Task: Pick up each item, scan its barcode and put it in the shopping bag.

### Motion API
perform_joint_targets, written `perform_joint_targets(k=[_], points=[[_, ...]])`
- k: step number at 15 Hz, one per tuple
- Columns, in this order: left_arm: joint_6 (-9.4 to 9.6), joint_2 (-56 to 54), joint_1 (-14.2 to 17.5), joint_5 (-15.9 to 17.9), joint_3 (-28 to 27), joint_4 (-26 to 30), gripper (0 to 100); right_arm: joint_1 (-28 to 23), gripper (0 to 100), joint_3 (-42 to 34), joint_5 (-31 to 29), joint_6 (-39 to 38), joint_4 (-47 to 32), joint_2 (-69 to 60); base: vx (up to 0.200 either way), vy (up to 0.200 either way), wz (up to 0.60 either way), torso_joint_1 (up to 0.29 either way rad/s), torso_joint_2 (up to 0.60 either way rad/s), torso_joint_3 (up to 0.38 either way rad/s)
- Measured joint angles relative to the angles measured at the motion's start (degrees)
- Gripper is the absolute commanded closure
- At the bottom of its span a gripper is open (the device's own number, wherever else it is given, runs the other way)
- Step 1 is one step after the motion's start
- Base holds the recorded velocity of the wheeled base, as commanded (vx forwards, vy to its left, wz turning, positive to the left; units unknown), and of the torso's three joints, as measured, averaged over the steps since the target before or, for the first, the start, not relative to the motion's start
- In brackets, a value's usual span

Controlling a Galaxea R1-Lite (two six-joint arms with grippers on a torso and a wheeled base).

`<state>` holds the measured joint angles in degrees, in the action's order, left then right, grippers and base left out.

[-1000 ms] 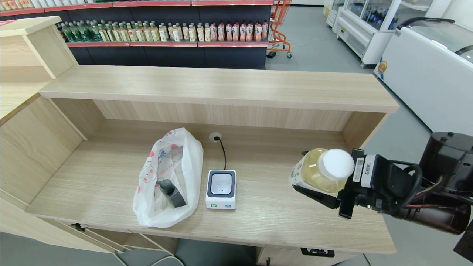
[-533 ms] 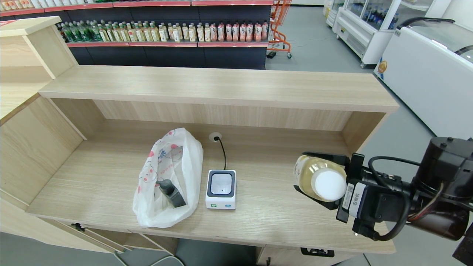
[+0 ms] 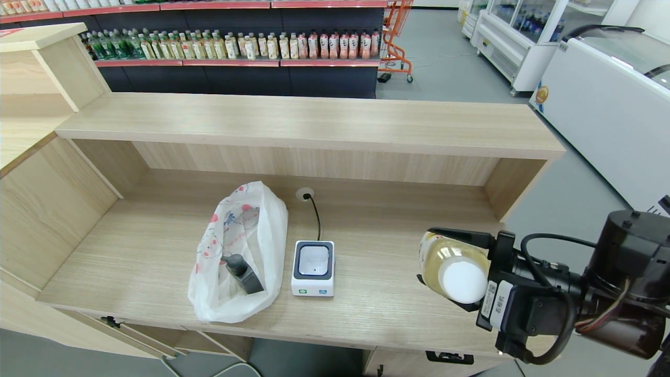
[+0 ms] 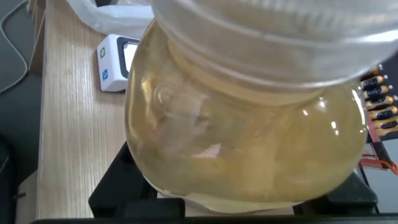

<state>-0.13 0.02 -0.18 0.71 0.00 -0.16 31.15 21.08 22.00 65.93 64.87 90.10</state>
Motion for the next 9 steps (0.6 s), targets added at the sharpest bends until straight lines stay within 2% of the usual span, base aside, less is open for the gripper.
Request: perform_joint_targets(k=[9], points=[[0.02, 0.0, 0.0, 0.0, 0.0, 0.0, 0, 2.1, 100, 1.8, 0.1, 1.3, 1.9, 4.8, 0.000, 0.200, 0.00, 0.002, 0.00, 0.002]])
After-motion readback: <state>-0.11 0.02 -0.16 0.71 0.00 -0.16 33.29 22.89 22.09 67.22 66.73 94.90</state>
